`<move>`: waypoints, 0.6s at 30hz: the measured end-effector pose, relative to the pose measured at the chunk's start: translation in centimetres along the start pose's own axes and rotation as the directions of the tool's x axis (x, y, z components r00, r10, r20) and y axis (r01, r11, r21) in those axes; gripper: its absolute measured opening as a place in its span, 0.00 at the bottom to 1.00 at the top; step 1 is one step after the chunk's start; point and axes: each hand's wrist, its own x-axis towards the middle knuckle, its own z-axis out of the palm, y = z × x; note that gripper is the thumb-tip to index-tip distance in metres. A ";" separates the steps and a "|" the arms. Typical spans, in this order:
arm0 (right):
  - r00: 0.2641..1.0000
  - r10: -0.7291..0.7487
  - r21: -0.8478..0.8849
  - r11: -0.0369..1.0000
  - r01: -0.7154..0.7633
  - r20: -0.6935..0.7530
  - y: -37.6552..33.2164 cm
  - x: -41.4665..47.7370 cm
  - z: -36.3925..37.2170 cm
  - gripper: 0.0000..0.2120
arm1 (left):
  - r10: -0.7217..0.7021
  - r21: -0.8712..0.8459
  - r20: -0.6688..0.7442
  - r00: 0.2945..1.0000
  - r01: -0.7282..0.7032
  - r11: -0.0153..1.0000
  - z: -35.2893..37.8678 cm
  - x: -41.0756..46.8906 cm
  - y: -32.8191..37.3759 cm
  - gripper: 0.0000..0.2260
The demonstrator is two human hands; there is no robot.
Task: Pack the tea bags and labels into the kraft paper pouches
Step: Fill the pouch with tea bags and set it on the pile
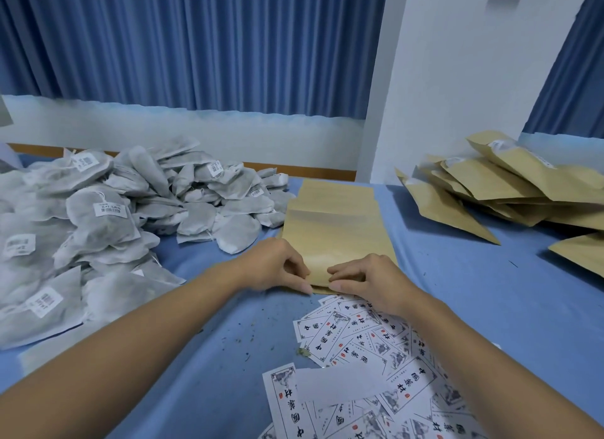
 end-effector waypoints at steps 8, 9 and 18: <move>0.999 0.047 0.124 0.991 -0.048 0.009 0.4 0.5 -0.3 0.14 | -0.030 -0.111 0.060 0.998 0.037 0.993 -0.7 0.5 -1.1 0.18; 0.999 0.044 0.127 0.991 -0.045 0.012 0.5 0.6 -0.3 0.14 | -0.034 -0.107 0.068 0.997 0.042 0.993 -0.7 0.5 -1.1 0.21; 1.000 0.023 0.063 0.998 -0.022 -0.008 0.0 0.3 -0.4 0.09 | 0.005 -0.070 0.041 0.999 -0.002 0.998 -0.5 0.0 -1.3 0.16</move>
